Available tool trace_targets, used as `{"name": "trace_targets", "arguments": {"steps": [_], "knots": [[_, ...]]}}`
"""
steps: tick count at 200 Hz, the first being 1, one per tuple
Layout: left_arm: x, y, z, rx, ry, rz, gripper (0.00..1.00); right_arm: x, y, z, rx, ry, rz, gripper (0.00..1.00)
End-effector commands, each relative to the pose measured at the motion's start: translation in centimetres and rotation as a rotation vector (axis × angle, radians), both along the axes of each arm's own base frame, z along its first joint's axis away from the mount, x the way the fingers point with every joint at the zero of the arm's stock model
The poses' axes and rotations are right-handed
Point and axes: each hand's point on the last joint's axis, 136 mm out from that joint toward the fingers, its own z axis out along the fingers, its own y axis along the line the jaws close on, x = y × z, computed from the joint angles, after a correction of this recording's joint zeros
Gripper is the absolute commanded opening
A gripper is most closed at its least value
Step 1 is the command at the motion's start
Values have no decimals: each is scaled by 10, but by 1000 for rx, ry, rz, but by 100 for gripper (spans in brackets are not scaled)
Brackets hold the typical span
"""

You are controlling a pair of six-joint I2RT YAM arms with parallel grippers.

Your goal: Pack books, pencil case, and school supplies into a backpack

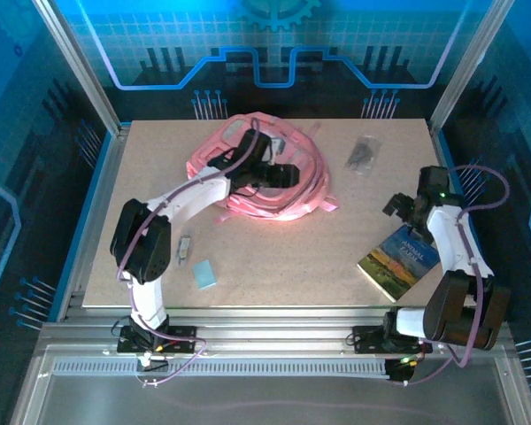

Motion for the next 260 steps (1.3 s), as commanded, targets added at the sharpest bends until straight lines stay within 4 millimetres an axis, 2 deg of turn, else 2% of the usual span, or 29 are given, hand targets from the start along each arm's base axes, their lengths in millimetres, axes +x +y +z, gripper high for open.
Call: {"name": "trace_targets", "arguments": {"steps": [1,9,22,50,81,114,129,161,208,228,260], "knots": [[-27,-50,17,-131,-15,-96,71,-32,-26,-9,-55,60,-141,100],[-38,-67,12,-155,5,-132,71,-37,-32,-8,-68,55,-175,100],[-54,-92,2,-187,25,-169,71,-53,-36,-20,-62,70,-219,100],[-78,-123,-25,-232,85,-186,71,-72,-33,-45,49,83,-280,100],[-92,-138,-56,-214,167,-195,71,-85,-16,-75,132,114,-284,100],[-98,-139,-75,-154,200,-219,71,-73,11,-97,278,81,-209,100],[-98,-139,-82,-121,207,-226,71,-65,19,-95,282,67,-144,100],[-91,-140,-103,-55,213,-222,71,-42,50,-85,322,-24,29,97],[-81,-149,-125,-7,250,-214,71,-19,72,-69,359,-91,181,91],[-81,-151,-130,-7,264,-211,71,-11,83,-61,374,-133,242,84],[-84,-151,-138,5,283,-211,70,0,97,-52,408,-179,297,68]]}}
